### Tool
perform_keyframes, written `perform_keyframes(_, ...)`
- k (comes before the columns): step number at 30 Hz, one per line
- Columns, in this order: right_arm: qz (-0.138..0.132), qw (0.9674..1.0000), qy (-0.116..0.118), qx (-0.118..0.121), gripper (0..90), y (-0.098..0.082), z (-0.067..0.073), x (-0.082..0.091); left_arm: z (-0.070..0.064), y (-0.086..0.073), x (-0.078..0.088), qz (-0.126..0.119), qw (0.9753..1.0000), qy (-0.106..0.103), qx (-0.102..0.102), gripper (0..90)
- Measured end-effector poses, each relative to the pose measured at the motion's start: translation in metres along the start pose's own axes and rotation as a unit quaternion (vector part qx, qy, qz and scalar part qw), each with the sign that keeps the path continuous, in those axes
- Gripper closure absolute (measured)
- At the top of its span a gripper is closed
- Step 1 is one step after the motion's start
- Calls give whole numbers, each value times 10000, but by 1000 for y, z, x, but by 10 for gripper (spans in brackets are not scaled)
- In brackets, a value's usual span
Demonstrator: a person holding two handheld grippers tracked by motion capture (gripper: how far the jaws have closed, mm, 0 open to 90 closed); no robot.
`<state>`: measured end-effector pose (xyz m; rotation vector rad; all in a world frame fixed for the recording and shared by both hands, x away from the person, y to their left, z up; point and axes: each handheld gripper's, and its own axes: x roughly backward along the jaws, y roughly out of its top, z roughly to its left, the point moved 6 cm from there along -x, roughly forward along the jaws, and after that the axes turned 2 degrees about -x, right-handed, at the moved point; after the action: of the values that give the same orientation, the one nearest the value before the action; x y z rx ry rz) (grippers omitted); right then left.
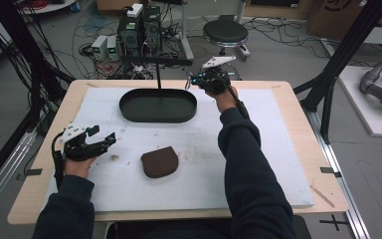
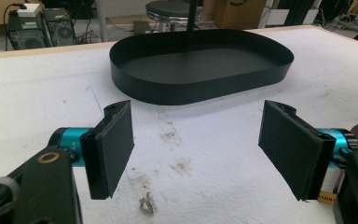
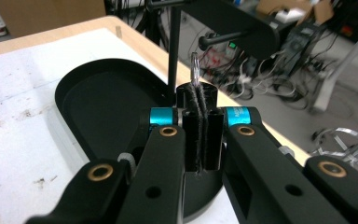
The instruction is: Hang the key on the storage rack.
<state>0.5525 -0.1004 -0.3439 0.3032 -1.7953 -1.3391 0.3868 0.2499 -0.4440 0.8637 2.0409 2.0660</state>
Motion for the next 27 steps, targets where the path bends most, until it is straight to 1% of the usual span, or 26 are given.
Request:
perform_keyframes(1,0,10000,0,0,900,0,0,0,0,0,0,-2,10000,2,10,261)
perform_keyframes(2,116,9999,-41,64,900,4,0,-8,0,0,0,2,10000,-7,24,261)
perform_keyframes(6,31,10000,1,88,900,16,3,-17,0,0,0,5,10000,-22,-7,261)
perform_keyframes(7,31,10000,1,88,900,16,3,-17,0,0,0,5,10000,-22,-7,261)
perform_keyframes(8,91,9998,-115,163,900,22,4,-22,0,0,0,-13,10000,-23,8,262)
perform_keyframes(10,121,9996,-209,153,900,24,3,-26,0,0,0,-2,10000,-28,8,262)
perform_keyframes(11,121,9996,-209,153,900,24,3,-26,-1,0,0,-6,10000,-28,27,262)
perform_keyframes(13,149,9996,-248,46,900,24,3,-30,-1,-1,1,2,10000,-53,1,262)
perform_keyframes(15,150,9995,-261,24,900,23,2,-30,-1,-1,1,4,10000,-59,-5,261)
perform_keyframes(16,150,9996,-236,-87,900,22,0,-30,-1,-1,1,3,10000,-62,-9,261)
perform_keyframes(23,118,9997,-191,-91,900,22,-2,-28,1,-1,2,-15,10000,-30,18,262)
perform_keyframes(24,182,9996,-209,-114,900,21,-3,-27,1,-1,2,-18,10000,-19,18,262)
perform_keyframes(26,182,9996,-212,-98,900,20,-5,-27,1,-1,1,-28,10000,-26,26,261)
perform_keyframes(27,189,9993,-300,-143,900,20,-8,-27,1,-1,1,-18,10000,-24,8,262)
